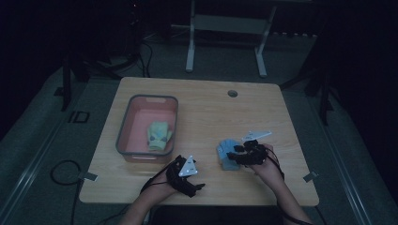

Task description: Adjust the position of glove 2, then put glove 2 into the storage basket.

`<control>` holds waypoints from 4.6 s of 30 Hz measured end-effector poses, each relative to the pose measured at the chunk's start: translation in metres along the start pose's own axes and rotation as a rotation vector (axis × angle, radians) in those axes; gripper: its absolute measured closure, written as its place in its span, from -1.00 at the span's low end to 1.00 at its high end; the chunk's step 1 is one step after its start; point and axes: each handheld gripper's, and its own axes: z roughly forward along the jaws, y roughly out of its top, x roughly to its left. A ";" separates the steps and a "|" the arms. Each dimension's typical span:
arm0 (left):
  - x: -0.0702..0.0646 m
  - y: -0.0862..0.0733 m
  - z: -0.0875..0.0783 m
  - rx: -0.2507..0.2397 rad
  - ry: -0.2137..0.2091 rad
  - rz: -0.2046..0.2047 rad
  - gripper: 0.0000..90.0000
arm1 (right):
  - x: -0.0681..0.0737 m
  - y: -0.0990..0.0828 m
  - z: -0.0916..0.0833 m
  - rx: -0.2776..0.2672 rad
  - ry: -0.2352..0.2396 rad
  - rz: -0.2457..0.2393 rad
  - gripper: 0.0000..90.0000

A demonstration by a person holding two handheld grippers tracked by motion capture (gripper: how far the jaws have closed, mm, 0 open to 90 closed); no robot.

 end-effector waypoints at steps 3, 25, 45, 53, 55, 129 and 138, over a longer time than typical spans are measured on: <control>-0.002 0.004 0.001 -0.016 -0.042 -0.036 -0.77 | -0.002 -0.001 -0.014 -0.057 0.014 -0.009 -0.46; -0.013 0.032 0.014 -0.005 -0.043 -0.031 -0.76 | -0.018 -0.020 -0.032 -0.039 -0.009 -0.011 -0.73; -0.005 0.074 0.047 -0.023 -0.055 0.120 -0.67 | -0.043 -0.007 -0.031 -0.109 -0.011 0.027 -0.15; -0.004 0.089 0.057 -0.030 -0.064 0.216 -0.44 | -0.051 0.006 -0.015 -0.089 -0.029 0.041 -0.08; -0.004 0.091 0.060 -0.026 -0.067 0.233 -0.36 | -0.053 0.008 -0.010 -0.088 -0.023 0.046 -0.08; 0.024 0.108 0.034 0.146 -0.031 0.260 0.67 | -0.018 0.046 0.018 -0.080 0.130 0.050 0.73; 0.031 0.121 0.015 0.151 0.000 0.282 0.67 | -0.013 0.065 0.012 -0.106 0.120 0.048 0.74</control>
